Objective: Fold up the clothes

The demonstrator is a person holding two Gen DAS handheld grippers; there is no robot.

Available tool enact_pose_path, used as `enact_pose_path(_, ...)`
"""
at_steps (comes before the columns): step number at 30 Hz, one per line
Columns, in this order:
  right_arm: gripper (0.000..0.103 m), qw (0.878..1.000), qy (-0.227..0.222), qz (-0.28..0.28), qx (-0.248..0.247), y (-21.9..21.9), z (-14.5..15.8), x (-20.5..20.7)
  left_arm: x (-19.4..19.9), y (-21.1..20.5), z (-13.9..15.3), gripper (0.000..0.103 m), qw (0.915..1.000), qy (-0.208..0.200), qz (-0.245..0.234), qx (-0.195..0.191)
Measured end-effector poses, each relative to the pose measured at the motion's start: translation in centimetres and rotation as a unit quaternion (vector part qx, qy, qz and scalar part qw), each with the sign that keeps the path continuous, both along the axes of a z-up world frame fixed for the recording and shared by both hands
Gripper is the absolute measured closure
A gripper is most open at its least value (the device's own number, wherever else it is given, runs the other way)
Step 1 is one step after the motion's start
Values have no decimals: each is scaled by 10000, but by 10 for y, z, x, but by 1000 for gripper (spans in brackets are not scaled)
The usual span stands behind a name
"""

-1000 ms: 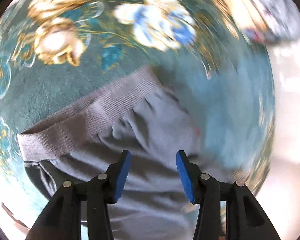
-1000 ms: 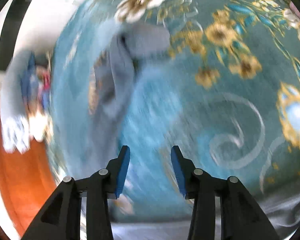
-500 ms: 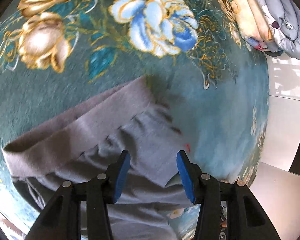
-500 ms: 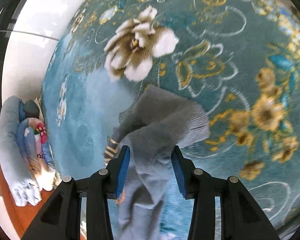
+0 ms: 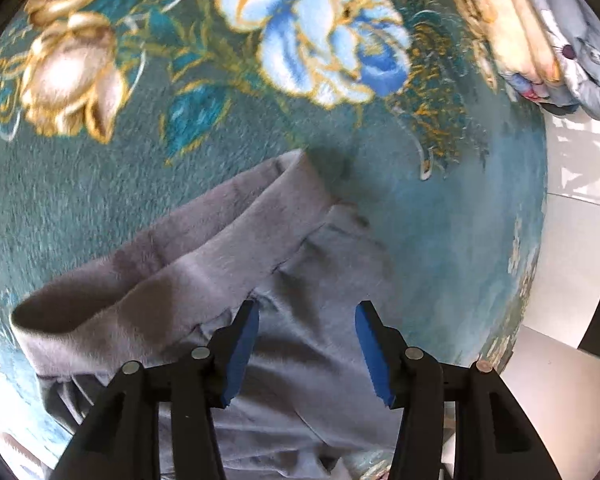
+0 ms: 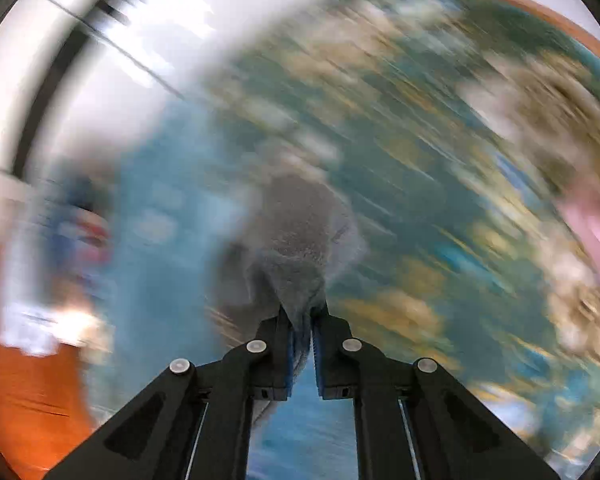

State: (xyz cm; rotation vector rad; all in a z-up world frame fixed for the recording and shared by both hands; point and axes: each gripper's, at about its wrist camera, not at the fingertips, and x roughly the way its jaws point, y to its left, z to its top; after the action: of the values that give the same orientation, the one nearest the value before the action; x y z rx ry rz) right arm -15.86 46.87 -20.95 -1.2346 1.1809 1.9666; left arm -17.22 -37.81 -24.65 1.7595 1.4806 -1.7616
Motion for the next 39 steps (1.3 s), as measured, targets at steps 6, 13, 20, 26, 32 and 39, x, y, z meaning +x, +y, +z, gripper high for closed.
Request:
enact_pose_path(6,93,9970,-533,-405,-393,5,-55,38,-5,-4,11,45,9997,87,-177,-151)
enact_pose_path(13,73,9956,-825,-213,394,0,5,32,-21,-7,7,44,9990,-40,355,258)
enact_pose_path(20,64,9941,-344,503,-899,-49,-12,-58,-49,1,-17,44,9933,-449,945,491)
enact_pose_path(26,64,9870,-1037,123,-1220,-71,-66,-118,-68,2,-32,44,9909,-1047,812,228)
enact_pose_path(32,73,9740,-2038,10,-986,-80,-83,-140,-73,6,-42,44,9886,-1371,629,40)
enact_pose_path(39,97,9717,-2186,190,-875,-80,-87,-136,-67,5,-46,63,9862,-1535,620,-82)
